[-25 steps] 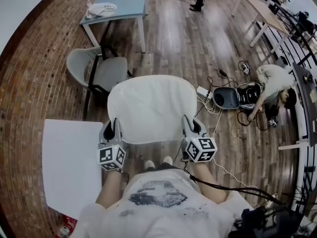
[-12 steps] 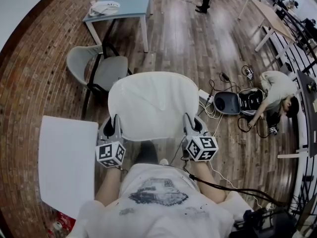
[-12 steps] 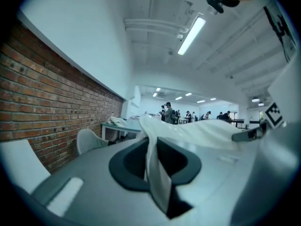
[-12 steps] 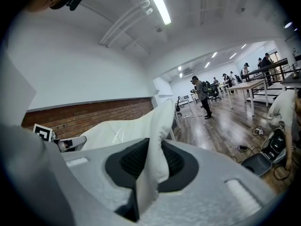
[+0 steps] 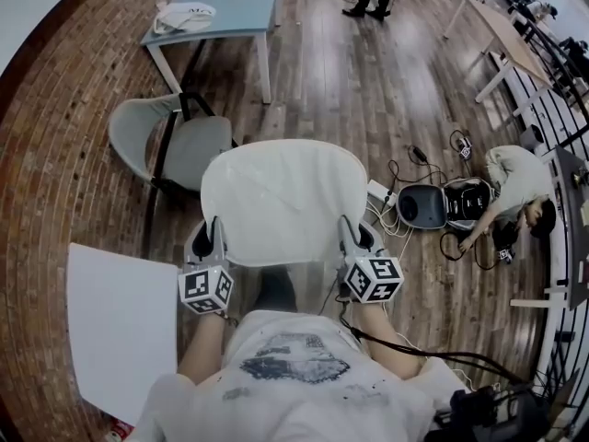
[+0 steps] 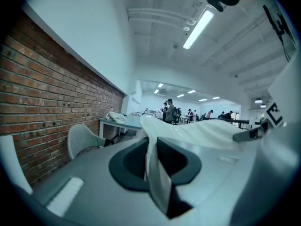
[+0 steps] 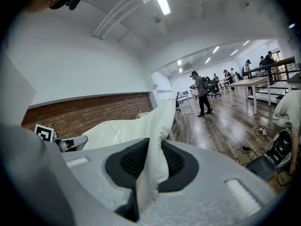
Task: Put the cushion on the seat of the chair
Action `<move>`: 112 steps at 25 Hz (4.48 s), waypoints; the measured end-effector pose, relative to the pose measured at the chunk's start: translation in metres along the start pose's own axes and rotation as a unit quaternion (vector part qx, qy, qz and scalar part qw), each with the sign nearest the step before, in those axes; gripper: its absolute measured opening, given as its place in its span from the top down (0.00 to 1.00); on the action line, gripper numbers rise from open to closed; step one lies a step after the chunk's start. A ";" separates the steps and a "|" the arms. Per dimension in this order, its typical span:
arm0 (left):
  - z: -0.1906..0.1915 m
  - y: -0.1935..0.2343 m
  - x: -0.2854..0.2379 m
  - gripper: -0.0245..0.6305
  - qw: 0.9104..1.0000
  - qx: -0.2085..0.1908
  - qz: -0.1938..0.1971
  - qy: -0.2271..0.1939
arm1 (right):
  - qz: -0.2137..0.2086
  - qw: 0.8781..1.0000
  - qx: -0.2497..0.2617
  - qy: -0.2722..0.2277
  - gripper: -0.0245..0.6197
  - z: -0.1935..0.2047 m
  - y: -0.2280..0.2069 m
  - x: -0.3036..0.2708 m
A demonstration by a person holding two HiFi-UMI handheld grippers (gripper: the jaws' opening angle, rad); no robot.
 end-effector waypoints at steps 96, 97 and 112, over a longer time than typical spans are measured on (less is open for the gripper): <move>0.211 0.401 -0.330 0.89 0.764 0.225 -0.603 0.045 | -0.516 0.739 0.273 0.337 0.89 0.156 0.229 -0.892; 0.221 0.402 -0.332 0.89 0.763 0.227 -0.604 0.046 | -0.516 0.737 0.274 0.339 0.89 0.165 0.227 -0.895; 0.340 0.419 -0.352 0.89 0.753 0.244 -0.606 0.080 | -0.502 0.724 0.307 0.360 0.89 0.278 0.196 -0.931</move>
Point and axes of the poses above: the fingertips, and each gripper's own axes: x backward along the fingers, y to its left, z out of its underside, the point moved 3 cm from there along x, backward along the fingers
